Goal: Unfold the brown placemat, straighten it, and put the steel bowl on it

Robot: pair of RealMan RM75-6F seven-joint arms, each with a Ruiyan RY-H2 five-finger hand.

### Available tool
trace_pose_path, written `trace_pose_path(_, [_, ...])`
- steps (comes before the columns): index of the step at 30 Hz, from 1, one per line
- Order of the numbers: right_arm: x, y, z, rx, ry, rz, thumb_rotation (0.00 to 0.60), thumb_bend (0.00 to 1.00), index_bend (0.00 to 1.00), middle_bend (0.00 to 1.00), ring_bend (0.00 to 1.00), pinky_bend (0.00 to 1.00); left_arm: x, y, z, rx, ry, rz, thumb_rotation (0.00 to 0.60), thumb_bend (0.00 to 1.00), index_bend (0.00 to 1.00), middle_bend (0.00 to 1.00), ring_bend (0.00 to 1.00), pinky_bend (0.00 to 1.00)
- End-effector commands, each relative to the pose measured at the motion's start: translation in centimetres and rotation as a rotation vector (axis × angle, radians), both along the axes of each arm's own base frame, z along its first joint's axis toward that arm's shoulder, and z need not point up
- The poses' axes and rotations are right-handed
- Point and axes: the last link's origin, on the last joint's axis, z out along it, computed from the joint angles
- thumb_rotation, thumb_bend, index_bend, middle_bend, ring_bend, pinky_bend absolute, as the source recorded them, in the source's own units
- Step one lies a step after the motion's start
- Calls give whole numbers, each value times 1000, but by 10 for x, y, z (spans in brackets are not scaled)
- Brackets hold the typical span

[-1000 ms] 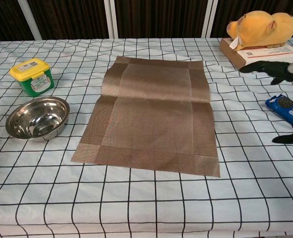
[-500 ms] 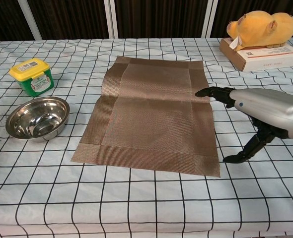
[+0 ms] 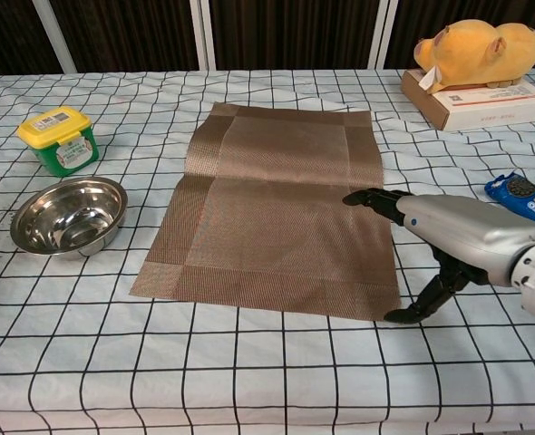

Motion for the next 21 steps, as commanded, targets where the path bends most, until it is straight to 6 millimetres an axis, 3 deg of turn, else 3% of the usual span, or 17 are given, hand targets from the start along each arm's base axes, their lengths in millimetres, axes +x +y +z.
trace_pose_path(1, [-1, 1, -3, 0, 5, -22, 600, 65, 0, 0, 8, 161, 0, 0, 0, 1, -2, -1, 600, 9, 5, 52, 12, 78])
trace_pose_path(21, [-3, 5, -19, 4, 32, -51, 600, 65, 0, 0, 0, 161, 1, 1, 0, 12, -18, -3, 600, 13, 22, 52, 12, 78])
